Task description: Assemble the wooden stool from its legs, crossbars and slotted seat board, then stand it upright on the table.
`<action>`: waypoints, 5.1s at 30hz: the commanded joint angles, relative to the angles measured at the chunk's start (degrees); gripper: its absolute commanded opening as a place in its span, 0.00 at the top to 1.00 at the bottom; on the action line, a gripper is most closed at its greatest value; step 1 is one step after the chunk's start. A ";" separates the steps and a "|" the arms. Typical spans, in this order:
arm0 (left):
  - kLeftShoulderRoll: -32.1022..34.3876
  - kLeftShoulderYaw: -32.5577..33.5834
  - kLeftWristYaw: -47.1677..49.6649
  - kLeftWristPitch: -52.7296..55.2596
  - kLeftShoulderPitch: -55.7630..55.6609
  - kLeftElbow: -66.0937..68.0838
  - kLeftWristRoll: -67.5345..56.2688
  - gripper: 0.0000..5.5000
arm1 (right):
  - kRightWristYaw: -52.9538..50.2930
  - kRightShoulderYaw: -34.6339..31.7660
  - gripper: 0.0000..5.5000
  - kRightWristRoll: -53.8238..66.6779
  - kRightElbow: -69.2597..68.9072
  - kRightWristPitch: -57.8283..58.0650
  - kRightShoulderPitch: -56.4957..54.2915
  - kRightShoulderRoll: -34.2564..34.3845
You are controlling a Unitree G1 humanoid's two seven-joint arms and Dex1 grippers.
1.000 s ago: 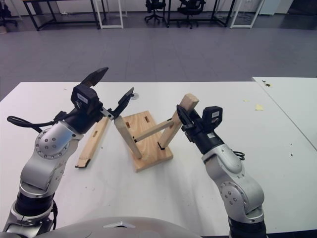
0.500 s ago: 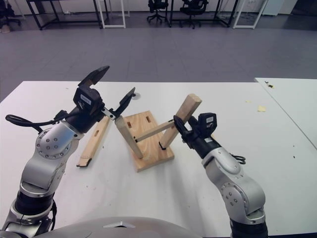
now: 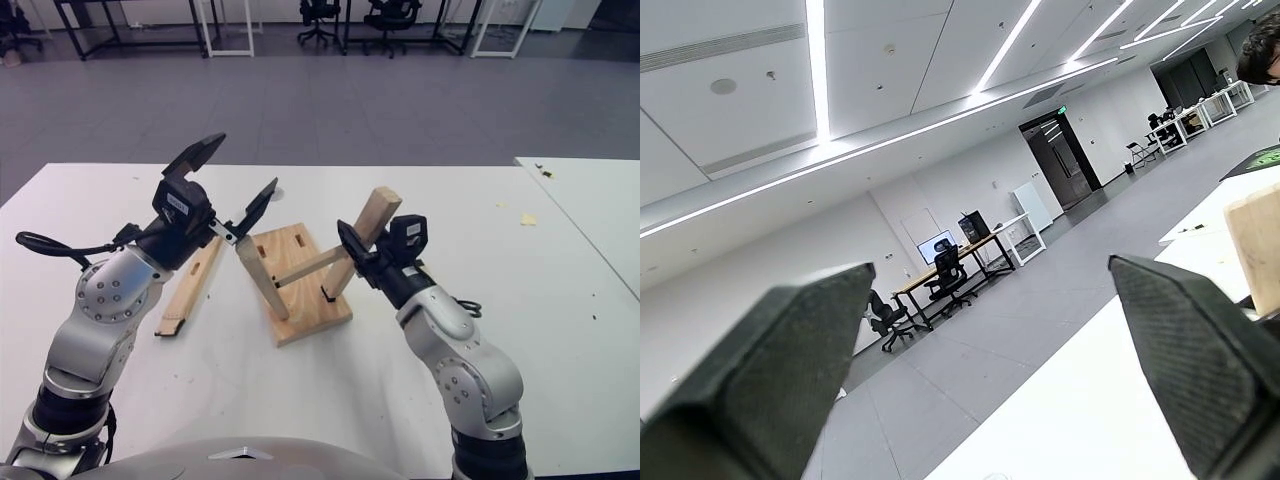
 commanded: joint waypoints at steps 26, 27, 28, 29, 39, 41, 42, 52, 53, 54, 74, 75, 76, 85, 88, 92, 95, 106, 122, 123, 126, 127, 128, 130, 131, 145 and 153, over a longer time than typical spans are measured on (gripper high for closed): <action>1.72 -4.91 0.67 -1.40 7.88 12.18 8.52 0.21 | 11.50 -10.65 0.56 8.87 2.36 -3.46 14.17 -1.63; 1.69 -4.90 0.74 -1.38 7.96 12.16 8.57 0.21 | 12.22 -10.68 0.56 8.15 2.83 -3.60 14.57 -2.04; 1.68 -4.98 0.76 -1.45 7.97 12.21 8.65 0.21 | 12.55 -10.36 0.56 7.13 3.31 -3.97 14.27 -2.21; 1.66 -5.07 0.78 -1.50 7.92 12.29 8.73 0.21 | 12.62 -10.10 0.56 6.50 3.61 -4.24 13.82 -2.15; 4.30 0.97 -5.56 10.69 -8.46 0.66 2.02 0.21 | 16.74 -16.09 0.56 13.99 0.73 -5.48 10.73 -4.22; 5.44 1.14 -10.44 13.79 -14.26 0.57 -1.23 0.21 | 15.17 -15.55 0.56 14.70 0.59 -5.01 8.14 -4.04; 5.82 1.23 -13.20 15.92 -16.94 1.27 -3.55 0.21 | 14.30 -14.90 0.56 14.59 0.61 -4.73 6.58 -3.87; 11.26 -10.03 -30.62 31.57 -34.88 8.44 -10.65 0.21 | 1.84 -7.52 0.56 7.20 4.02 -1.96 -4.09 -0.50; 11.50 -12.64 -31.72 31.00 -35.41 10.05 -9.43 0.21 | 0.67 -6.91 0.56 6.95 3.30 -1.77 -4.13 0.41; 11.36 -15.53 -32.79 30.57 -35.92 11.24 -8.42 0.21 | -0.67 -6.24 0.56 6.65 2.44 -1.67 -4.20 1.39; 4.62 -23.82 -27.71 22.96 -33.55 27.23 3.67 0.21 | -2.65 -4.05 0.80 2.52 -0.41 -1.39 -1.43 5.12; 4.82 -23.71 -27.74 22.86 -33.25 27.56 3.77 0.21 | -2.52 -4.11 0.80 2.64 -0.53 -1.35 -1.30 5.14; 4.99 -23.68 -27.82 22.76 -32.97 27.84 3.88 0.21 | -2.39 -4.17 0.80 2.73 -0.61 -1.35 -1.20 5.16; 5.40 -25.05 -29.72 22.29 -30.71 27.44 4.29 0.21 | -0.94 -2.88 0.80 2.21 -1.46 -1.07 -1.23 4.88; 5.17 -25.53 -30.39 21.97 -30.28 27.01 4.02 0.21 | 0.42 -0.63 0.80 -0.77 -1.21 -0.37 -1.41 2.56; 3.93 -24.82 -31.11 20.13 -30.18 27.96 3.10 0.21 | 3.15 2.75 0.72 -1.92 -0.22 4.03 -2.71 -1.91; 3.13 -23.02 -31.27 18.20 -30.42 29.28 3.11 0.21 | 4.22 3.48 0.62 -1.54 0.60 8.55 -2.74 -3.87; 5.35 -7.46 -37.95 12.35 -34.26 22.13 -6.24 0.21 | 11.71 -3.28 0.46 0.62 1.85 6.92 -1.29 -5.94; 22.07 -3.10 -32.69 -9.37 -8.40 47.79 10.38 0.21 | 25.12 21.22 0.46 -38.29 50.49 -23.18 -19.85 -8.30; 19.68 -4.49 -31.77 -11.51 -9.86 51.40 11.54 0.21 | 26.43 22.03 0.46 -39.38 53.20 -25.02 -21.09 -7.83; 11.69 -6.23 -29.12 -18.78 -14.66 62.39 12.30 0.21 | 30.33 22.91 0.46 -41.13 55.81 -28.63 -21.84 -8.09; 9.11 -5.43 -28.08 -22.16 -16.01 66.16 11.34 0.21 | 31.42 22.91 0.46 -41.50 55.22 -29.22 -21.38 -8.49; 7.65 -4.94 -26.61 -24.45 -17.28 69.39 11.50 0.21 | 32.40 22.75 0.46 -41.73 53.91 -29.27 -20.58 -9.04; 6.82 -4.19 -25.64 -26.98 -18.14 71.69 11.78 0.21 | 33.76 22.25 0.46 -41.89 50.58 -28.50 -18.63 -10.11; 6.67 -3.82 -25.92 -27.41 -17.66 71.60 11.43 0.21 | 34.40 21.95 0.46 -41.54 48.46 -27.66 -17.42 -10.42; 5.68 28.02 -13.44 -1.96 1.93 25.58 -18.72 0.21 | 6.27 -12.09 0.46 -25.48 -7.30 -2.06 -6.24 5.32; -8.25 23.42 14.23 16.59 5.39 -4.66 -34.27 0.21 | -9.52 -12.96 0.46 3.55 -22.79 8.68 -13.88 11.99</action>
